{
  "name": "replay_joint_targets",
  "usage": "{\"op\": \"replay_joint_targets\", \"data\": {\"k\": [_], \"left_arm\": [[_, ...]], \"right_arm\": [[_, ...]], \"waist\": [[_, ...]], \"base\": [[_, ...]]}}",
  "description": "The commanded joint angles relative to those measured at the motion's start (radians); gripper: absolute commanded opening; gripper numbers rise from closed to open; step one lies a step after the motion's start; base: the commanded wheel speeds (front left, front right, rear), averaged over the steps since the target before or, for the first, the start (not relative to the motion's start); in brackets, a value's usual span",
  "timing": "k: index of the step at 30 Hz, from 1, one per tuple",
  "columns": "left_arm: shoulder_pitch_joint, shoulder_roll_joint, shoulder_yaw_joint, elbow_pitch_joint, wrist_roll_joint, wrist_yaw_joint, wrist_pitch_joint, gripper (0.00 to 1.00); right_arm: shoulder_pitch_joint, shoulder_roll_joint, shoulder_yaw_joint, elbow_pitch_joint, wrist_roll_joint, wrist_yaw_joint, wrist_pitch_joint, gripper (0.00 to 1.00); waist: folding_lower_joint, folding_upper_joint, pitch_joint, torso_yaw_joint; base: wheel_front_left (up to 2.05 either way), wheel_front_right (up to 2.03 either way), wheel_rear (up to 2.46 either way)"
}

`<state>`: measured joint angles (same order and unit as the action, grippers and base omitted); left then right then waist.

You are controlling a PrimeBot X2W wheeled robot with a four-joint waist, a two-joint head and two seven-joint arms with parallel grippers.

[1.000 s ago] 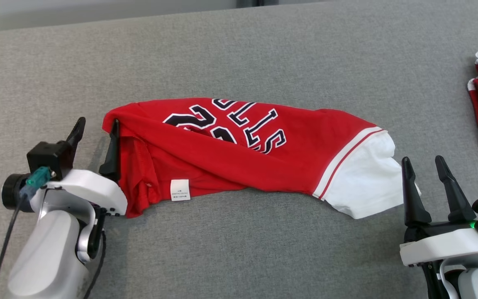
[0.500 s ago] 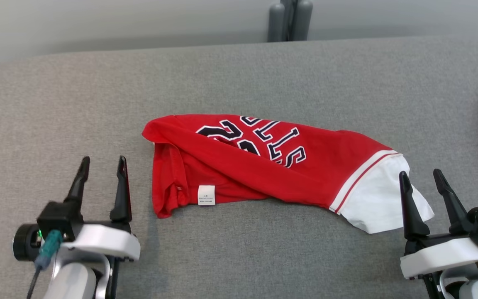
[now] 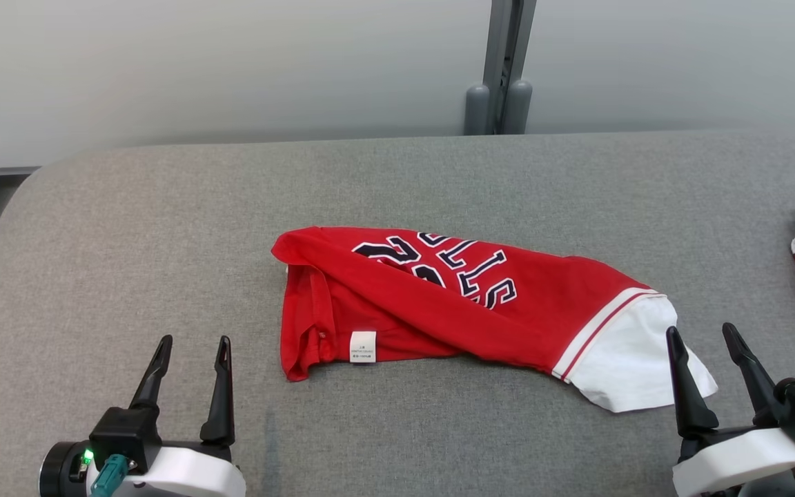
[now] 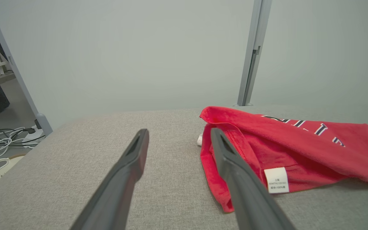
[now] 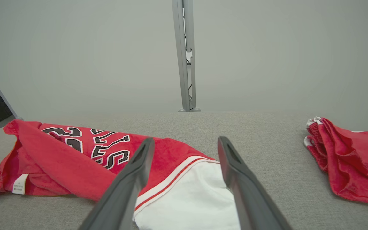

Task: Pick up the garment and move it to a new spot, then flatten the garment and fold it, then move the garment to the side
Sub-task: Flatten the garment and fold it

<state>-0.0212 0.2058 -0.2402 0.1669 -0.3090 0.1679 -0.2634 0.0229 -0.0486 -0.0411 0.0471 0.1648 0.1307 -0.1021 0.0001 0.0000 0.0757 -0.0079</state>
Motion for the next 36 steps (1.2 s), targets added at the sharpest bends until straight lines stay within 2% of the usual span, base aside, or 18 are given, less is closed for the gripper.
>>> {"op": "replay_joint_targets", "data": {"k": [1, 13, 17, 26, 36], "left_arm": [[0.009, 0.006, -0.001, 0.001, 0.007, -0.004, -0.001, 1.0], [-0.022, 0.01, -0.044, -0.002, 0.019, -0.011, 0.023, 1.0], [-0.06, 0.0, -0.082, -0.011, 0.029, -0.038, 0.049, 1.0], [-0.18, -0.055, -0.21, 0.028, 0.017, -0.131, 0.222, 1.0], [-0.223, -0.061, -0.181, 0.155, -0.024, -0.112, 0.256, 1.0]], "right_arm": [[0.011, -0.004, -0.003, -0.008, -0.01, 0.0, 0.007, 1.0], [0.026, -0.004, -0.01, -0.027, 0.0, 0.0, 0.017, 1.0], [0.015, -0.004, -0.008, -0.033, 0.006, 0.0, 0.015, 1.0], [-0.024, -0.004, 0.012, -0.032, 0.017, 0.0, 0.01, 1.0], [-0.056, -0.004, 0.009, -0.006, 0.037, 0.0, -0.017, 1.0]], "waist": [[-0.0001, 0.0, -0.013, 0.001], [-0.0001, 0.0, -0.017, -0.004], [-0.0001, 0.0, 0.001, -0.002], [-0.0001, 0.0, 0.072, -0.031], [-0.0001, 0.0, 0.132, -0.075]], "base": [[0.0, 0.0, 0.0], [0.0, 0.0, 0.0], [0.0, 0.0, 0.0], [0.0, 0.0, 0.0], [0.0, 0.0, 0.0]]}}
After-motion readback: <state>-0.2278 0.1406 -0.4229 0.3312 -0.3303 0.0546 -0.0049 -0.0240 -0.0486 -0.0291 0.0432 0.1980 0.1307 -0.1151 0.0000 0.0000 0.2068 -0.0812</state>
